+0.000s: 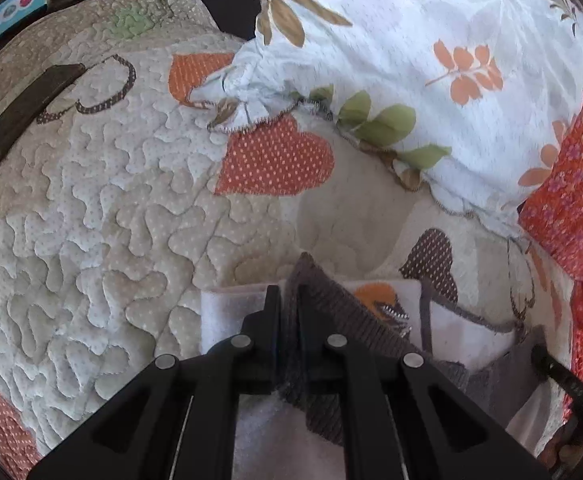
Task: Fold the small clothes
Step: 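Lift the hem with both grippers and fold it up toward the collar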
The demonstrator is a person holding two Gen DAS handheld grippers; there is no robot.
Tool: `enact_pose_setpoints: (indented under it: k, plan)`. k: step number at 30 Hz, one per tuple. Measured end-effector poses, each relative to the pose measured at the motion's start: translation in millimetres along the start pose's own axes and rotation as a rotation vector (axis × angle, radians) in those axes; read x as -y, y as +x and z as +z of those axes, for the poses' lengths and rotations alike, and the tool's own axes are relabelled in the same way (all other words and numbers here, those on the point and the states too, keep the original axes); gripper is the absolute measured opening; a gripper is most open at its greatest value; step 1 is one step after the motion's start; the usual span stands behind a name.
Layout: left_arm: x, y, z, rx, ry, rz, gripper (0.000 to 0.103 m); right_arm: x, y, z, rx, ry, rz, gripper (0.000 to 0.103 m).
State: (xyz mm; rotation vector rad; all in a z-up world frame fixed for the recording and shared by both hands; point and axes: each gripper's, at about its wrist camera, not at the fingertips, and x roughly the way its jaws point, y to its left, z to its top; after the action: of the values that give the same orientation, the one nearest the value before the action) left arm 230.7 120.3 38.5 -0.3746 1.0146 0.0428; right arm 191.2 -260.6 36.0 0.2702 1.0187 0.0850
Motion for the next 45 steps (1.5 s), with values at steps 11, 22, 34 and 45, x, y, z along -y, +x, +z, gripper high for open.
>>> enact_pose_setpoints:
  k: [11,22,34,45]
  plan:
    - [-5.2,-3.1,4.1,0.072,-0.099,0.091,0.025,21.9,-22.8,-6.4,0.056,0.116,-0.128,0.015]
    - [-15.3,-97.9,-11.9,0.205,-0.132,-0.019,0.062,59.0,-132.4,-72.2,0.170,0.128,-0.056,0.069]
    - [-34.2,-197.4,-106.6,0.105,-0.134,-0.143,0.084,125.5,-128.9,-163.4,0.040,0.370,0.219,0.069]
    - [-47.1,-145.8,-156.3,0.001,-0.130,-0.090,0.086,107.4,-97.4,-160.8,0.042,0.391,0.343,0.069]
